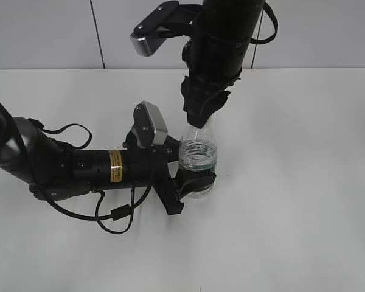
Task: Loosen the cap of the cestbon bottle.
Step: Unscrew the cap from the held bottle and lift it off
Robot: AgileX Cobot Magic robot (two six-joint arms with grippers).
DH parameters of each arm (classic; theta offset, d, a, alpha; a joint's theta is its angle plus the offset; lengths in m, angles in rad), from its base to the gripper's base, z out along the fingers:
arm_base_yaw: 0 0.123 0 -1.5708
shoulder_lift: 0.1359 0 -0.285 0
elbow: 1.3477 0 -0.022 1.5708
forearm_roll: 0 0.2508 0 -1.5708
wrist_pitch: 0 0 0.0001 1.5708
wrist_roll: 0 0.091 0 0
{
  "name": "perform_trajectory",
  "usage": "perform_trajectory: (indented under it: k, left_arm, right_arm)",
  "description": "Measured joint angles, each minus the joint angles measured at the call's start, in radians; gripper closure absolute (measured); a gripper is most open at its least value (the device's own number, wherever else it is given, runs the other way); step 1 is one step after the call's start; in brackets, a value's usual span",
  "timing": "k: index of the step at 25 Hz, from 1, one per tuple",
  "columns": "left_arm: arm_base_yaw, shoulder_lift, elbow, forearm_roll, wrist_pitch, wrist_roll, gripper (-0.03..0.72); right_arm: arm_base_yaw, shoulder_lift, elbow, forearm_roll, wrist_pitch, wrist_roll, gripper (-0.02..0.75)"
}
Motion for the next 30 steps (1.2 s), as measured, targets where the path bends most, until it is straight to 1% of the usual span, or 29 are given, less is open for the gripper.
perform_trajectory:
  k: [3, 9, 13, 16, 19, 22, 25, 27, 30]
  left_arm:
    - [0.000, 0.000, 0.000, 0.000, 0.001, 0.000, 0.279]
    - [0.000, 0.000, 0.000, 0.000, 0.001, 0.000, 0.279]
    - [-0.001, 0.000, -0.001, 0.001, 0.001, 0.000, 0.279]
    - [-0.001, 0.000, -0.001, 0.002, 0.001, 0.001, 0.279]
    - [-0.001, 0.000, -0.001, 0.002, 0.002, 0.001, 0.279]
    - [-0.001, 0.000, -0.001, 0.002, 0.002, 0.001, 0.279]
    - [-0.001, 0.000, -0.001, 0.003, 0.002, 0.001, 0.279]
    - [-0.001, 0.000, -0.002, 0.003, 0.002, 0.000, 0.279]
    - [-0.001, 0.000, -0.002, 0.002, 0.002, -0.001, 0.279]
  right_arm:
    - [0.000, 0.000, 0.000, -0.002, -0.001, -0.260, 0.437]
    - [0.000, 0.000, 0.000, -0.002, -0.001, -0.644, 0.437]
    - [0.000, 0.000, 0.000, -0.004, -0.001, -0.802, 0.437]
    - [0.000, 0.000, 0.000, -0.005, -0.001, -0.864, 0.437]
    - [0.000, 0.000, 0.000, -0.005, -0.001, -0.884, 0.437]
    - [0.000, 0.000, 0.000, -0.005, -0.001, -0.880, 0.437]
    - [0.000, 0.000, -0.001, -0.004, -0.001, -0.832, 0.432]
    - [0.000, 0.000, -0.006, -0.004, -0.001, -0.771, 0.389]
    - [0.000, -0.012, -0.008, -0.004, -0.001, -0.696, 0.267]
